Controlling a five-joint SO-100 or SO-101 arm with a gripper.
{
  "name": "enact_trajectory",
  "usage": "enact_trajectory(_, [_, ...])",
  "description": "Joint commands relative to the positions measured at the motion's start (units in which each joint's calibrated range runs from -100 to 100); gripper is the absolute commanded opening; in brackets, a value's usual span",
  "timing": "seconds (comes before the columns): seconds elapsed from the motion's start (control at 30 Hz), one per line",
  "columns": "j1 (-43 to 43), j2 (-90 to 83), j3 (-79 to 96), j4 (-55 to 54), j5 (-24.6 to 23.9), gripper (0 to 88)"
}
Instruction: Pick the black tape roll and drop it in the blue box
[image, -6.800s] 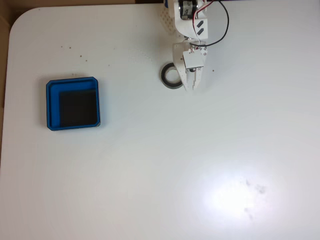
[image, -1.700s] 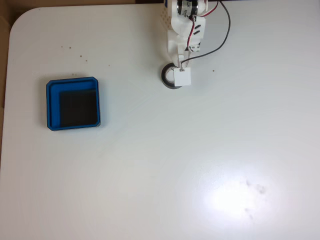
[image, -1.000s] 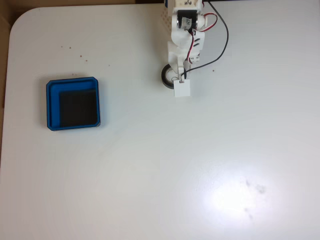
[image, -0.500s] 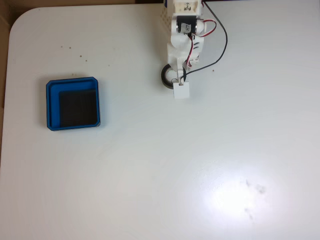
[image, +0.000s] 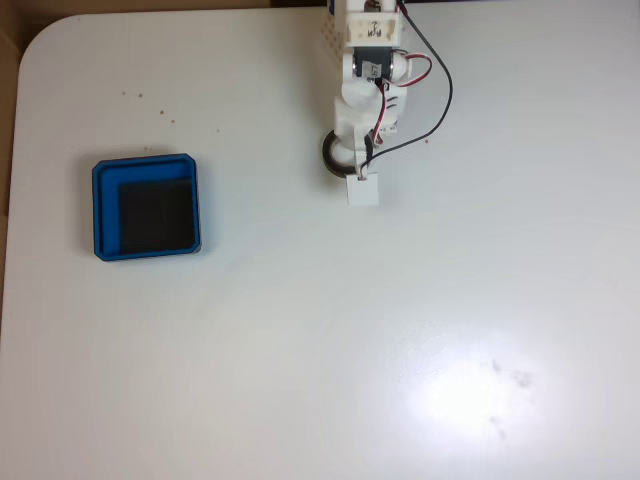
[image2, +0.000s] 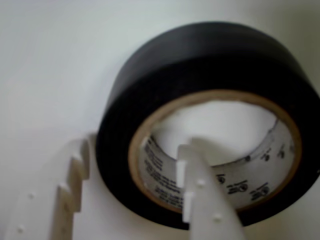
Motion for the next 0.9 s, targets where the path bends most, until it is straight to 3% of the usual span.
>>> enact_trajectory(0.0, [-0.26, 0.79, -3.74, -0.88, -0.13, 16.2])
enact_trajectory(0.23, [-0.26, 0.88, -3.29, -6.00, -0.05, 16.2])
enact_trajectory(0.87, [-0.35, 0.79, -2.75, -5.91, 0.13, 15.9])
